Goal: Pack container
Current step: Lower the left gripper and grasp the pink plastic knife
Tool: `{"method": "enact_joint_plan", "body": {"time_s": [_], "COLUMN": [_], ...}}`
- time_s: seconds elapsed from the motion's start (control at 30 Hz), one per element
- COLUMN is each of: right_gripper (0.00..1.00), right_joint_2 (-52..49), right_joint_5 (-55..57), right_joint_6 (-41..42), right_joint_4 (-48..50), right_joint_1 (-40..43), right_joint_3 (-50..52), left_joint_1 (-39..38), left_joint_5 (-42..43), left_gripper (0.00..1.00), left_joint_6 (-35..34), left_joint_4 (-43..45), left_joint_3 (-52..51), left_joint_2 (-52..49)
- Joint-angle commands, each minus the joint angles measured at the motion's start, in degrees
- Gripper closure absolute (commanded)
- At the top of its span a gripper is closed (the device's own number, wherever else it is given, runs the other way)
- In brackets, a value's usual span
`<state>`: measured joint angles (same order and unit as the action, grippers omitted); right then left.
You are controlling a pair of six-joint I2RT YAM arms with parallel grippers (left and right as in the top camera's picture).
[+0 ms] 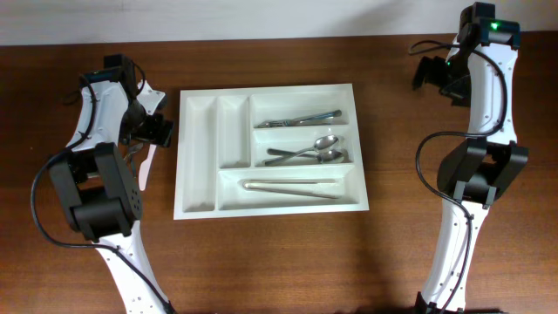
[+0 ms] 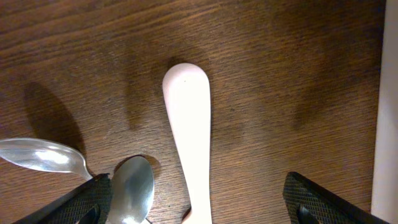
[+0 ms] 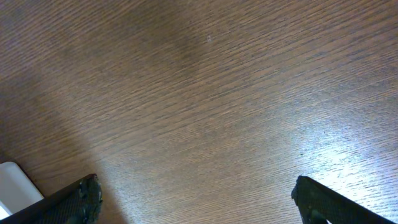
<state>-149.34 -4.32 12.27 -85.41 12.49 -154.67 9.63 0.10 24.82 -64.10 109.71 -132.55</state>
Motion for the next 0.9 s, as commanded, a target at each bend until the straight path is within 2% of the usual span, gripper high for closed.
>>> {"method": "enact_joint_plan", "body": {"time_s": [0.0, 0.7, 0.83, 0.87], "right_gripper": [0.01, 0.01, 0.01, 0.01], "right_joint_2": [-0.2, -0.2, -0.2, -0.2], "right_joint_5": [0.1, 0.1, 0.1, 0.1], "right_joint_6": [0.7, 0.7, 0.7, 0.7], "right_joint_4": [0.0, 0.0, 0.0, 0.0], "right_joint_1": [-0.1, -0.1, -0.1, -0.1], "right_joint_3": [-1.0, -1.0, -1.0, -1.0], "left_joint_1": [0.5, 0.5, 0.4, 0.4], "left_joint_5": [-0.5, 0.2, 0.7, 0.7], "left_gripper": [0.11, 0.11, 0.26, 0.34], "left_joint_6": [0.8, 0.7, 0.5, 0.5], "left_joint_4": [-0.4, 0.8, 0.8, 0.8], "left_joint_3": [-0.1, -0.2, -0.2, -0.2], "left_joint_2": [-0.9, -6.0, -6.6, -6.6]}}
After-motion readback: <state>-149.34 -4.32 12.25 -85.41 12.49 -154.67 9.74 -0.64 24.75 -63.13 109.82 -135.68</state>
